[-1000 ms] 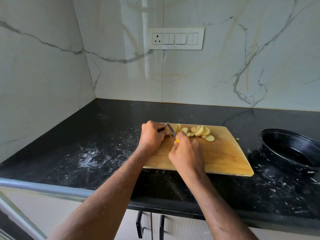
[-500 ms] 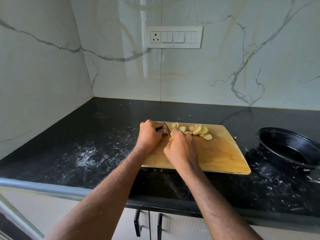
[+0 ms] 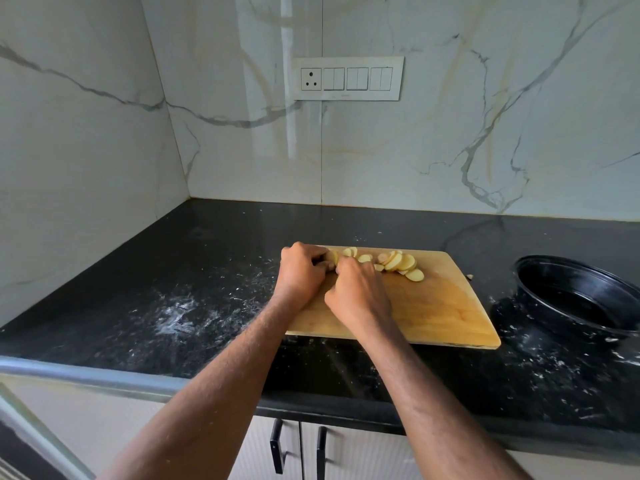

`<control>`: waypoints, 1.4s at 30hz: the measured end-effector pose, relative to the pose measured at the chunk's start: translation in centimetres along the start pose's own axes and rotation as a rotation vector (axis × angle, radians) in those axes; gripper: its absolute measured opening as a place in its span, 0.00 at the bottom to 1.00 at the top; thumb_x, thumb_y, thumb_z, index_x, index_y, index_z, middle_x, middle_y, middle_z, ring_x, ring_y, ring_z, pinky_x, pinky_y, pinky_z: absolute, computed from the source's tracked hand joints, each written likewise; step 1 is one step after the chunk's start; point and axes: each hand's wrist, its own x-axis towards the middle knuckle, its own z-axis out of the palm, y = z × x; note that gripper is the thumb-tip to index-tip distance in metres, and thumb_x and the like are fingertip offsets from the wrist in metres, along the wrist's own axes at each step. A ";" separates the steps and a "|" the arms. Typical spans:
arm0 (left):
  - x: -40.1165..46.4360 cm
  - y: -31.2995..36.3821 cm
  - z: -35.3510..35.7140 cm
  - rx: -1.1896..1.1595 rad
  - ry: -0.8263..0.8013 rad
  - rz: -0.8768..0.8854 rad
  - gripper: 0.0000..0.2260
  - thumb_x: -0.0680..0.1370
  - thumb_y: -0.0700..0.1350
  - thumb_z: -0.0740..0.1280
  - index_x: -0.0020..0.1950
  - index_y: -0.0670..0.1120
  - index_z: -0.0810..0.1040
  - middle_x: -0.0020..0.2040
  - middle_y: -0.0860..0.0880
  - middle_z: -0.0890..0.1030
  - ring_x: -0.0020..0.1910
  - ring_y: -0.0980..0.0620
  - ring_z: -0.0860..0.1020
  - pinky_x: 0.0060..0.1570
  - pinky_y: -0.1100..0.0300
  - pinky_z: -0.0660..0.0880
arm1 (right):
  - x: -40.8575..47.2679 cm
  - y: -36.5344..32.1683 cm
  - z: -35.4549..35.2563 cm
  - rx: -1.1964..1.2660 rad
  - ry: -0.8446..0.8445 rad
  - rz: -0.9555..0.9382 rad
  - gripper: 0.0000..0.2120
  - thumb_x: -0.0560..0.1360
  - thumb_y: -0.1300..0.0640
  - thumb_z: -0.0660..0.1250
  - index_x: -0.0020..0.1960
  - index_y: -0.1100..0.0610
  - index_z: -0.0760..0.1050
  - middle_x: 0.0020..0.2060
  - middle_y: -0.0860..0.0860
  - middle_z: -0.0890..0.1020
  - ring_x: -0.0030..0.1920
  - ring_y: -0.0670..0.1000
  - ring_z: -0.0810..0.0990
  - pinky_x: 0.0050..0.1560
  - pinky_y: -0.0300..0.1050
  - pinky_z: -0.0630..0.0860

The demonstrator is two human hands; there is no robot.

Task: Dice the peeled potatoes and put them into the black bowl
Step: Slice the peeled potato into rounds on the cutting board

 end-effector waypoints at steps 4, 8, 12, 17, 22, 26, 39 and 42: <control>0.1 -0.1 0.1 -0.015 0.013 -0.018 0.12 0.74 0.37 0.71 0.32 0.47 0.80 0.30 0.52 0.80 0.31 0.55 0.75 0.33 0.66 0.72 | -0.6 1.3 -0.1 -0.017 0.016 -0.020 0.12 0.76 0.61 0.66 0.59 0.56 0.77 0.51 0.53 0.81 0.45 0.52 0.77 0.39 0.45 0.77; 0.2 -0.2 0.3 -0.025 0.015 -0.027 0.11 0.76 0.38 0.71 0.33 0.47 0.81 0.32 0.52 0.81 0.33 0.54 0.75 0.36 0.65 0.72 | -1.0 2.6 -0.5 -0.030 0.046 -0.057 0.06 0.76 0.61 0.67 0.51 0.54 0.78 0.45 0.50 0.81 0.44 0.51 0.76 0.38 0.44 0.73; 0.1 0.2 0.1 0.005 0.017 -0.033 0.11 0.77 0.37 0.70 0.35 0.47 0.81 0.34 0.51 0.81 0.37 0.51 0.79 0.41 0.58 0.79 | -1.3 3.6 -0.4 -0.019 0.093 -0.075 0.03 0.76 0.60 0.68 0.46 0.53 0.79 0.39 0.46 0.79 0.41 0.46 0.77 0.35 0.40 0.75; 0.0 0.1 -0.2 0.001 0.009 -0.021 0.11 0.76 0.37 0.71 0.35 0.47 0.81 0.34 0.53 0.82 0.36 0.54 0.79 0.39 0.59 0.80 | -1.7 4.3 -0.6 0.075 0.155 -0.042 0.05 0.76 0.60 0.69 0.43 0.52 0.77 0.34 0.44 0.78 0.33 0.41 0.74 0.26 0.31 0.62; -0.4 0.9 -0.5 -0.095 0.016 -0.060 0.08 0.77 0.38 0.73 0.52 0.48 0.86 0.39 0.62 0.78 0.39 0.63 0.76 0.39 0.76 0.68 | -1.6 4.5 -0.4 0.148 0.204 -0.018 0.06 0.75 0.62 0.68 0.42 0.52 0.76 0.36 0.46 0.80 0.31 0.39 0.73 0.24 0.31 0.65; -0.1 0.6 -0.3 -0.090 0.032 -0.076 0.10 0.75 0.40 0.75 0.56 0.46 0.86 0.43 0.57 0.83 0.46 0.57 0.81 0.48 0.67 0.77 | -1.2 3.9 0.4 0.168 0.276 -0.042 0.03 0.76 0.61 0.67 0.46 0.53 0.76 0.37 0.48 0.80 0.34 0.47 0.76 0.30 0.39 0.66; -0.2 0.7 -0.2 -0.096 0.045 -0.072 0.05 0.76 0.42 0.74 0.46 0.51 0.88 0.36 0.62 0.81 0.41 0.58 0.82 0.44 0.69 0.77 | -0.8 3.2 1.5 0.112 0.272 -0.080 0.02 0.77 0.58 0.67 0.49 0.53 0.75 0.35 0.50 0.78 0.35 0.50 0.76 0.27 0.38 0.64; -0.1 0.7 -0.2 -0.084 0.055 -0.068 0.04 0.76 0.41 0.74 0.48 0.50 0.88 0.35 0.63 0.79 0.41 0.59 0.82 0.45 0.69 0.77 | -0.9 3.1 1.4 0.092 0.259 -0.075 0.01 0.78 0.58 0.66 0.49 0.53 0.75 0.35 0.50 0.78 0.34 0.50 0.75 0.26 0.35 0.59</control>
